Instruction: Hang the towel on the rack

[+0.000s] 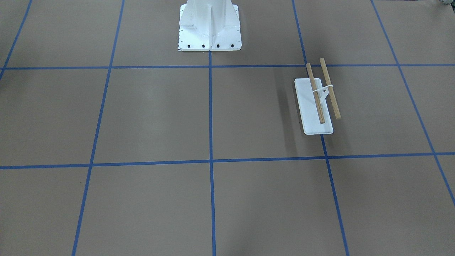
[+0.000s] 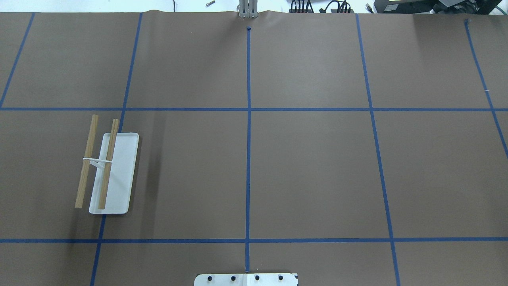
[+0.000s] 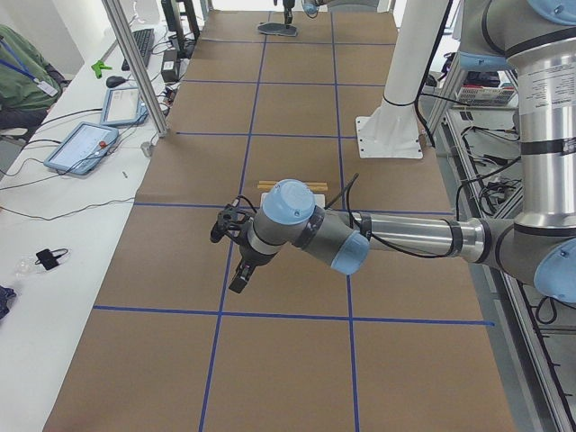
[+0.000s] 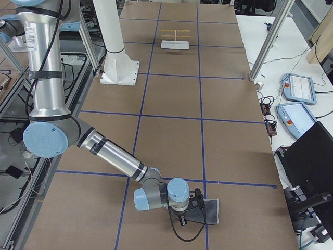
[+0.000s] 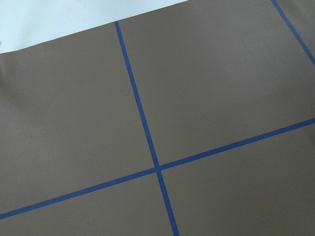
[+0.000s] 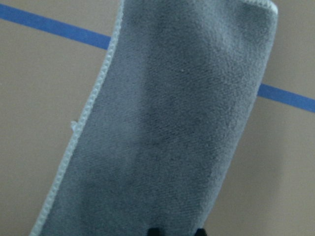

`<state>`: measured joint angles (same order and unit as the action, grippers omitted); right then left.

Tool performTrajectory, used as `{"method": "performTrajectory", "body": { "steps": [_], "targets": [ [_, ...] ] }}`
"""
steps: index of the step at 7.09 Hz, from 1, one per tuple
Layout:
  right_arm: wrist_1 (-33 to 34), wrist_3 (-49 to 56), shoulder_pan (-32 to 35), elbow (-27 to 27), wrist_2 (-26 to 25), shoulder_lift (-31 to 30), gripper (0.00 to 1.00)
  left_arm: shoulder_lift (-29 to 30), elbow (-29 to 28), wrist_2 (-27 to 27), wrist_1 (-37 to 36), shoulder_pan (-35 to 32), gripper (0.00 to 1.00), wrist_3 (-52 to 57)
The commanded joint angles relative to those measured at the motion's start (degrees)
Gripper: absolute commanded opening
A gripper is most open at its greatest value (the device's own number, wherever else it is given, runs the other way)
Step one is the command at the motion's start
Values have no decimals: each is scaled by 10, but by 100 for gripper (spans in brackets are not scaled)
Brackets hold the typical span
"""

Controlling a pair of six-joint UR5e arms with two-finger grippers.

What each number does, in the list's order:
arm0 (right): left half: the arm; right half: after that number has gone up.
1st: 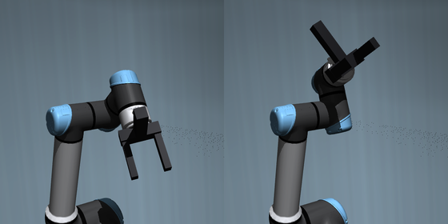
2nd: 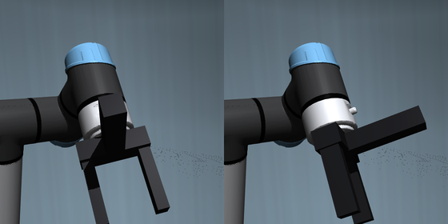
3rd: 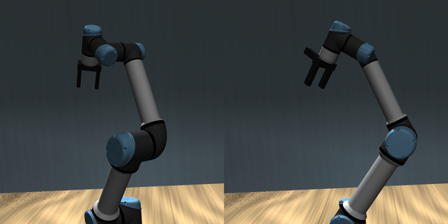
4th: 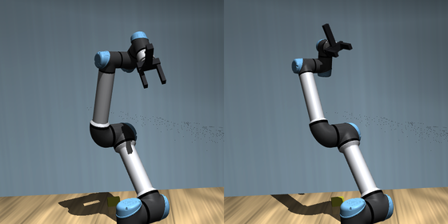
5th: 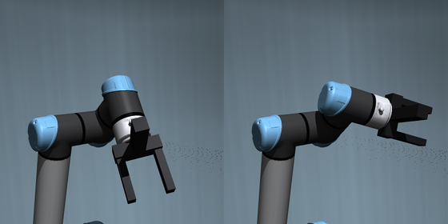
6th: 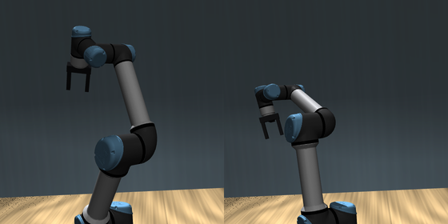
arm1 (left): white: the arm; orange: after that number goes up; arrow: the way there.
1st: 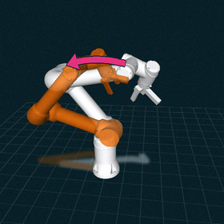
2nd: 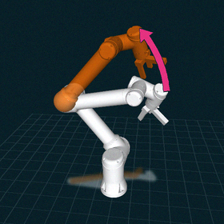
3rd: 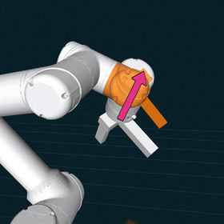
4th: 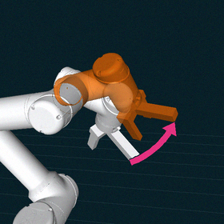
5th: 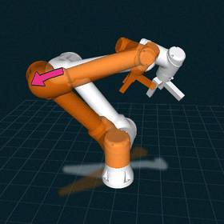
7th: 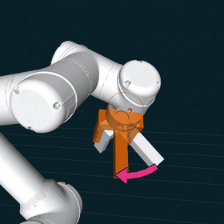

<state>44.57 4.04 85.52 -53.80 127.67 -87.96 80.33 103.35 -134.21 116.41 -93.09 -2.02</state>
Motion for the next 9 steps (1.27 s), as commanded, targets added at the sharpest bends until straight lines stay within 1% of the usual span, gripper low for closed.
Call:
{"method": "performTrajectory", "body": {
  "steps": [1,3,5,6,8,9],
  "targets": [
    [0,0,1,-8,1,4,0,-1,-1,0,0,0,99,0],
    [3,0,18,-14,13,23,0,-1,-3,0,0,0,99,-1],
    [17,0,55,-29,63,41,0,-1,-4,-1,0,0,99,1],
    [48,-2,68,-49,73,61,0,0,-4,-1,0,0,99,1],
    [105,-2,65,-147,73,64,0,0,-1,-2,0,0,99,0],
    [108,0,48,-207,77,62,0,1,2,-4,0,0,99,0]
  ]
}}
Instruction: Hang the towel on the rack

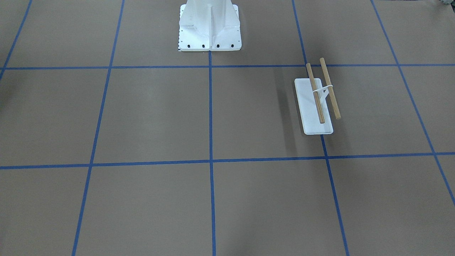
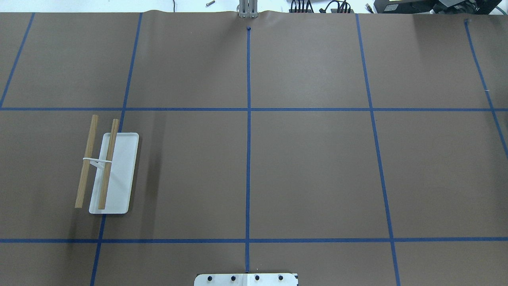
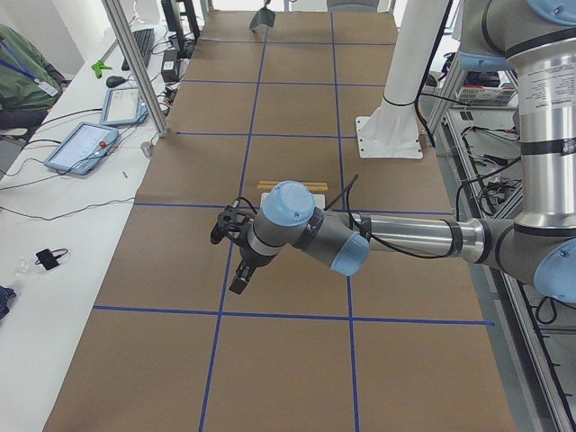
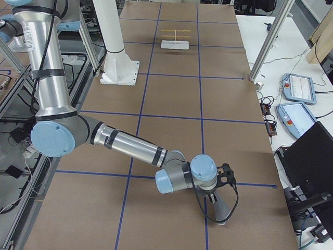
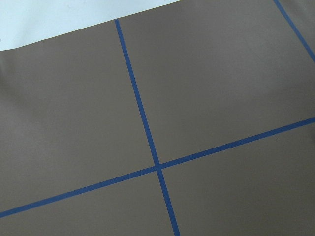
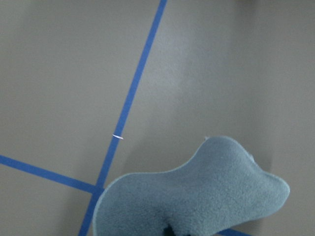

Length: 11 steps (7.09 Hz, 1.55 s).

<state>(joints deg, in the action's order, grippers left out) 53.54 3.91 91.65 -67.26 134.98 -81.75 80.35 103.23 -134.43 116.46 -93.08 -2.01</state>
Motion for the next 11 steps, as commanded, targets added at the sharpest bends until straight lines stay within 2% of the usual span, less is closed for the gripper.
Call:
{"method": "performTrajectory", "body": {
  "steps": [1,2,3,5,6,7,9,11],
  "targets": [
    [17,1,-44,-135,18,0,0,4,0,-31,10,1,99,-1],
    [17,0,-88,-191,25,2,0,9,1,-48,11,4,99,-2],
    [20,-7,-127,-235,24,31,0,27,2,-64,11,7,99,-4],
    [18,-145,-209,-293,17,80,0,67,3,-120,31,33,99,-133],
    [18,-149,-239,-313,8,89,0,86,3,-123,74,61,99,-209],
    [23,-172,-293,-367,-76,85,0,111,3,-123,123,90,99,-297],
    [23,-195,-377,-382,-166,129,0,143,2,-119,152,154,99,-331],
    [23,-223,-483,-412,-300,160,0,223,0,-117,155,221,99,-493]
  ]
}}
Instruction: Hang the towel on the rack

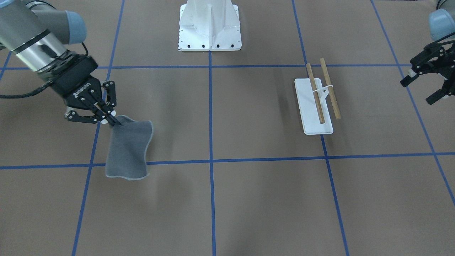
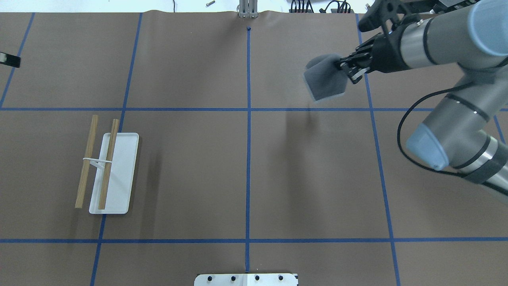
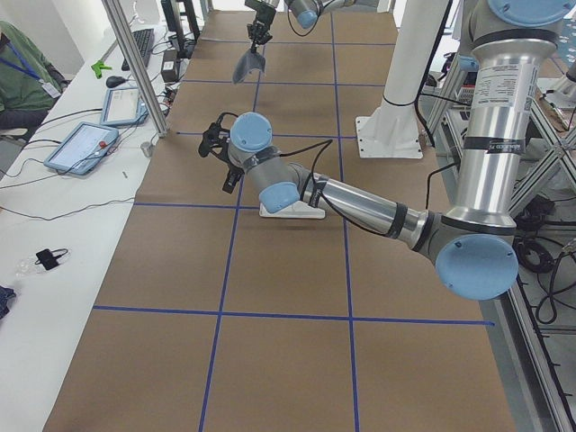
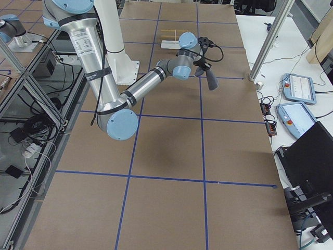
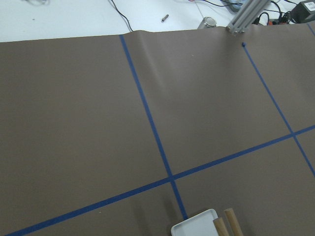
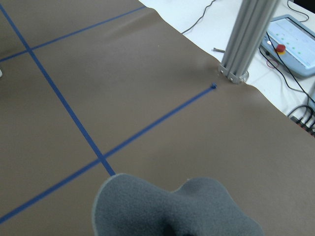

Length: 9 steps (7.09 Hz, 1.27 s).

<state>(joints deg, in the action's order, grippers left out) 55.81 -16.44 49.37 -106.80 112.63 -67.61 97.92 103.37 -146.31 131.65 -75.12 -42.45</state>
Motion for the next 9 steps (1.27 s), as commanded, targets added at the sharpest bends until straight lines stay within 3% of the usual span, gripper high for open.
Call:
{"method": "performTrajectory", "body": {
  "steps": [1,2,4,6,7,9],
  "targets": [
    [0,-67,-82,-17,-96,43,0,83,-7,15,4,89,99,-131],
    [0,-80,-101,-17,-117,60,0,105,-6,51,5,121,99,-166],
    [-1,-125,-155,-17,-190,99,0,146,-5,56,6,189,99,-215],
    [-3,-155,-210,-16,-279,126,0,182,-7,130,36,239,99,-289],
    [-3,-155,-222,-16,-295,128,0,186,-7,168,48,265,98,-292],
    [-4,-155,-236,-15,-316,134,0,199,-12,181,51,280,95,-293]
  ]
}}
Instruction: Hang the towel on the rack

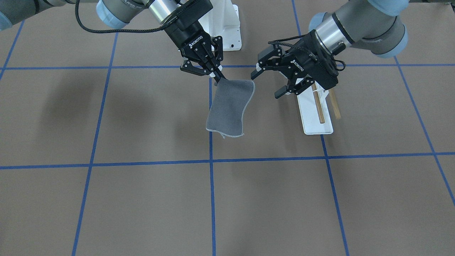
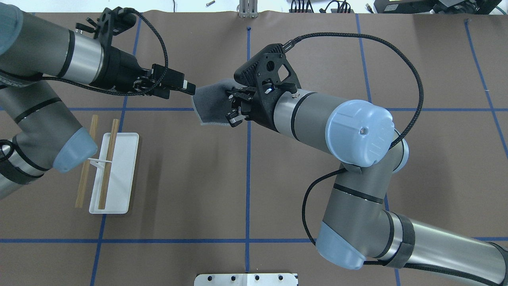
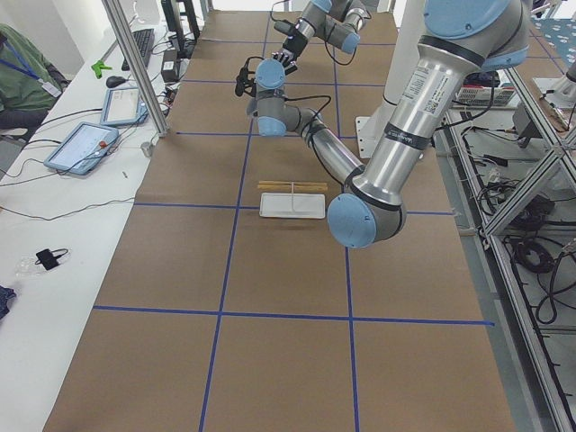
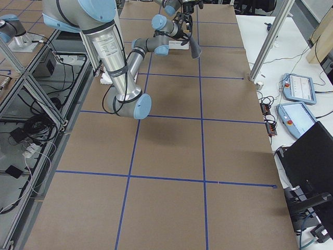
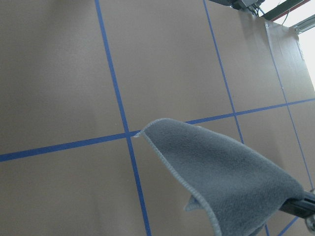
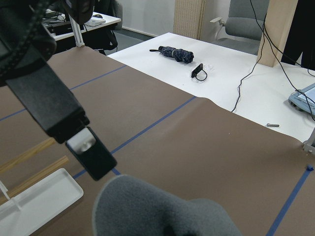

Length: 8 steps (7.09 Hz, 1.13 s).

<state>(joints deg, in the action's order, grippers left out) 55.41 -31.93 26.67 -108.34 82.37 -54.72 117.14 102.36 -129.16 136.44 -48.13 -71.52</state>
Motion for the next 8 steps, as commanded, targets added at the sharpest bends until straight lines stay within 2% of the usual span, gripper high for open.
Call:
{"method": "performTrajectory", "body": {
  "steps": [1,2,3,4,5,6,7,8],
  "targets": [
    [0,-1,-16,2,-22,8,0,7,-2,9,3,12,77,-2],
    [0,-1,-21,1,-28,8,0,7,-2,10,3,14,70,-2],
    [0,-1,-21,1,-28,8,0,7,-2,10,3,14,70,-2],
    [-1,-1,-22,2,-28,8,0,7,-2,10,3,14,55,-2],
    [-1,-1,-22,2,-28,8,0,7,-2,9,3,14,32,-1],
    [0,-1,-22,2,-28,8,0,7,-1,9,3,14,14,-1],
    [0,0,-22,2,-28,7,0,7,-1,9,3,14,0,-1],
    [0,0,-22,2,-28,6,0,7,-1,9,3,14,0,-1]
  ]
}}
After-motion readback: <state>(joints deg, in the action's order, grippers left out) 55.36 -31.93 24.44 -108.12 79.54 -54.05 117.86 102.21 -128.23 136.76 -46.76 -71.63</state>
